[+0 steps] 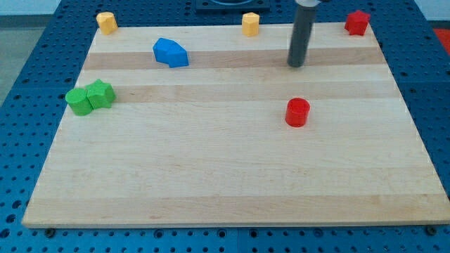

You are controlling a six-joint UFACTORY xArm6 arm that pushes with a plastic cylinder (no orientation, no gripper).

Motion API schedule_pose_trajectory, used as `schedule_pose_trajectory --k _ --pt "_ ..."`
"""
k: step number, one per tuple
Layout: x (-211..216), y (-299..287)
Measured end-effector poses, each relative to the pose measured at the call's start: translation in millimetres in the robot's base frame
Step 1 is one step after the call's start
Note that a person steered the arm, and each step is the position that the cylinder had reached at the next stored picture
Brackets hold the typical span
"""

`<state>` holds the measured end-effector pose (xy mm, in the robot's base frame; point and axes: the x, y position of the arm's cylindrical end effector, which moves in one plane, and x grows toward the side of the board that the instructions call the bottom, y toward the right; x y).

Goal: Push the green circle to the bottom left of the green star

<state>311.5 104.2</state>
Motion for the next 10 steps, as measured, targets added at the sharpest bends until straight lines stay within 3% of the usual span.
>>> schedule_pose_trajectory --k 3,9,10 --pt "2.9 -109.5" --pt "32.1 -408.3" --pt "35.2 -409.2"
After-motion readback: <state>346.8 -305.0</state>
